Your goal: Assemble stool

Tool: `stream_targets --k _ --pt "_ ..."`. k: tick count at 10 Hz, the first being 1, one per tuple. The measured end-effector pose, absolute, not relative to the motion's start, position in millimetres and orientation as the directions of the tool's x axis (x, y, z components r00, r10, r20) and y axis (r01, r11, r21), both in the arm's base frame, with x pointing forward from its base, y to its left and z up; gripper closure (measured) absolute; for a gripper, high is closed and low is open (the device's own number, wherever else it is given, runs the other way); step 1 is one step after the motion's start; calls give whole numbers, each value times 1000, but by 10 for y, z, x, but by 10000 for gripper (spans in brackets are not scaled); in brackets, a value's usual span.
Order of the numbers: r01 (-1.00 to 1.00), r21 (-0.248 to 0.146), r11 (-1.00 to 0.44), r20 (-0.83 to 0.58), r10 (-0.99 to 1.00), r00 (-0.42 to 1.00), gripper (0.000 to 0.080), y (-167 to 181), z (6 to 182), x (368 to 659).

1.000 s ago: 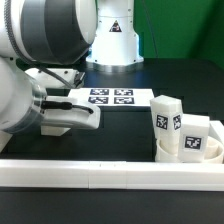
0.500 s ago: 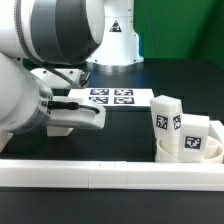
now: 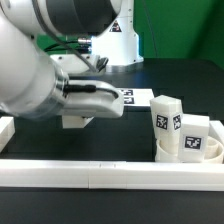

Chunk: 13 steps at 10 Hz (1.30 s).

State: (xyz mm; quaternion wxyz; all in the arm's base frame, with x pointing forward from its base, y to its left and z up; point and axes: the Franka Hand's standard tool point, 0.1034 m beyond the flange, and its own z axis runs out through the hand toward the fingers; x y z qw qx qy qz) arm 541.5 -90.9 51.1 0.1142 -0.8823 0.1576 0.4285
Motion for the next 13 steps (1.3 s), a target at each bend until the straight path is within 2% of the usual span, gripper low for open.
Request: stream_targets --k 1,2,3,5,6,7,8,9,11,13 --pt "-416 -53 -908 -786 -219 578 472 -761 695 5528" --pt "-430 -58 -901 -788 -223 574 472 -765 835 5605" --pt "-425 -68 -903 -763 -228 605 472 -799 768 5673" --pt "-422 -72 -904 -740 -236 630 471 -791 760 5730" --pt "-422 -82 -903 -665 -266 698 471 -793 747 5899" --pt "-421 -89 -903 -589 -293 753 471 -722 845 5958" --pt "-424 -88 -901 -559 -307 770 471 -644 927 5895" --pt "-421 -99 -902 -487 -325 811 471 -628 1036 5983" --pt "-426 -116 -897 -420 -345 839 471 -609 1327 6040" --pt "-461 -128 -878 -279 -414 866 471 -500 1478 6162"
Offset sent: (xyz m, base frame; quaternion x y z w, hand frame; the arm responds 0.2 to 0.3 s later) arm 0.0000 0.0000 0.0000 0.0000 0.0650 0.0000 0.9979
